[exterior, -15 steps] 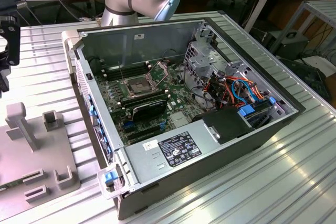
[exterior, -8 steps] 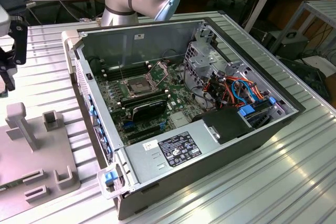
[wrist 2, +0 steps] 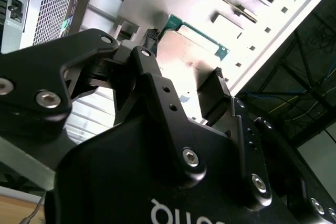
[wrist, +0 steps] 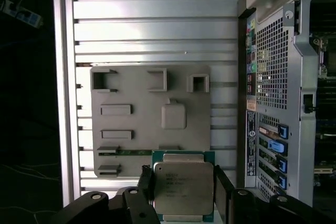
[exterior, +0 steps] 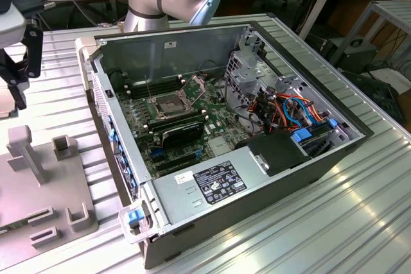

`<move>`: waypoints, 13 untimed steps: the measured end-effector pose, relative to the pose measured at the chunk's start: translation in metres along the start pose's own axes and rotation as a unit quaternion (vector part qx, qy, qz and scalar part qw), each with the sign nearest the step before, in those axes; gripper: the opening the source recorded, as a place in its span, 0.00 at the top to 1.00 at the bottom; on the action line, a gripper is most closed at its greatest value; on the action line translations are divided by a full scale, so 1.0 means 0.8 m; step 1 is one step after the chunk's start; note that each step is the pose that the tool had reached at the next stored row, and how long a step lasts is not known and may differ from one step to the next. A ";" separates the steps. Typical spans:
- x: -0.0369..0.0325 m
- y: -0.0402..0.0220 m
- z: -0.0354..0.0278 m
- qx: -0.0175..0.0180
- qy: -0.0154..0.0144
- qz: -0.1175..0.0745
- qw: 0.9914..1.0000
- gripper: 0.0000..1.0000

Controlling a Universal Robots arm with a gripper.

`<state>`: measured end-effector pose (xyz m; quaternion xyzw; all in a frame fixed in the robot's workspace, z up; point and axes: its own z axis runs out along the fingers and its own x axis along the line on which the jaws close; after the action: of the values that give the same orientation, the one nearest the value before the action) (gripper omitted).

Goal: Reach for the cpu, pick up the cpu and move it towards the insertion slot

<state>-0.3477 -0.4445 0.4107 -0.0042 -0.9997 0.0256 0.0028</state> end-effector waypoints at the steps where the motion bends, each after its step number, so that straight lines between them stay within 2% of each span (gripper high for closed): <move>1: -0.0009 0.0000 0.0000 0.000 0.000 0.000 1.000 0.45; 13: -0.0211 0.0002 -0.0001 0.000 0.000 0.000 1.000 0.45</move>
<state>-0.3308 -0.4445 0.4106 -0.0042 -0.9997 0.0255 0.0028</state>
